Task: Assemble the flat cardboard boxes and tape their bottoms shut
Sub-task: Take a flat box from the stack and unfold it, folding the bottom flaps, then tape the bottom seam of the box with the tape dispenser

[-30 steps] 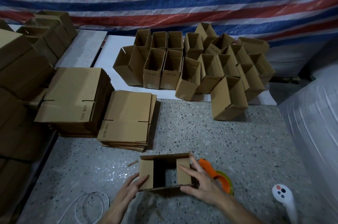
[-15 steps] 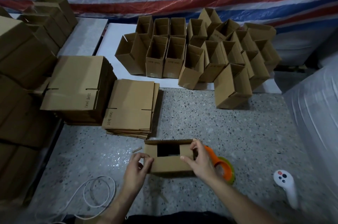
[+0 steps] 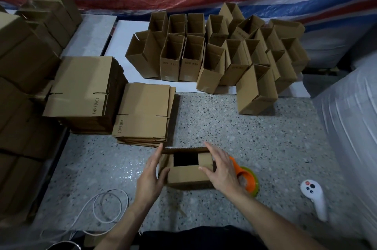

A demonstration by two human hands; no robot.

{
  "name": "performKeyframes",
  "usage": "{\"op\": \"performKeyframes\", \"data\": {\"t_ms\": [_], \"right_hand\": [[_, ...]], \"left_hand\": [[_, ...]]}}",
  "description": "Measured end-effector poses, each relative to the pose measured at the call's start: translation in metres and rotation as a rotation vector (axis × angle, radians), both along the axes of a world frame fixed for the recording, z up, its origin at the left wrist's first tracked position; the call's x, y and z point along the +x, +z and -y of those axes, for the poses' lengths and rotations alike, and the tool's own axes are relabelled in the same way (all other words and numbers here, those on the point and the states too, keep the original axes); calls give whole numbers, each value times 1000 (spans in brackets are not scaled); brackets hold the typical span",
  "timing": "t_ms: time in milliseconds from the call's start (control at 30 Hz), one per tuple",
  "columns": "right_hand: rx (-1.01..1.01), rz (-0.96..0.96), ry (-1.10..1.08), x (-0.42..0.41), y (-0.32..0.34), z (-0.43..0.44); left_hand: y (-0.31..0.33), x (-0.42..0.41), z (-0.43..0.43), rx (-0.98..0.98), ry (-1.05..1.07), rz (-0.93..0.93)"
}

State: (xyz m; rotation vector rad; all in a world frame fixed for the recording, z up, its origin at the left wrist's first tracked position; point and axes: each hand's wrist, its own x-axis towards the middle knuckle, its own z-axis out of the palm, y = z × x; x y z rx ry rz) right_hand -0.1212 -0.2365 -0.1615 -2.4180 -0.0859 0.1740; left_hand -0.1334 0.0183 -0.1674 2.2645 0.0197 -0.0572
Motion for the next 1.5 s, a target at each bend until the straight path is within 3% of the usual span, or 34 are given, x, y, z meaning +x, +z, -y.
{"op": "performKeyframes", "data": {"t_ms": [200, 667, 800, 1000, 1133, 1267, 1367, 1500], "right_hand": [[-62, 59, 66, 0, 2, -3], [-42, -24, 20, -2, 6, -3], [-110, 61, 72, -15, 0, -5], [-119, 123, 25, -25, -10, -9], [52, 65, -40, -24, -13, -10], [174, 88, -124, -25, -16, -13], [124, 108, -163, -24, -15, -17], [54, 163, -100, -22, -14, -11]], "left_hand": [[9, 2, 3, 127, -38, -51], [14, -2, 5, 72, 29, -116], [7, -20, 11, 158, 27, -127], [-6, -42, 20, 25, 97, -178], [-2, -31, 20, -30, 50, -142], [-5, -22, 19, 34, -16, -181], [-5, -20, 20, 59, -34, -227], [-5, -18, 15, 246, -118, -268]]}}
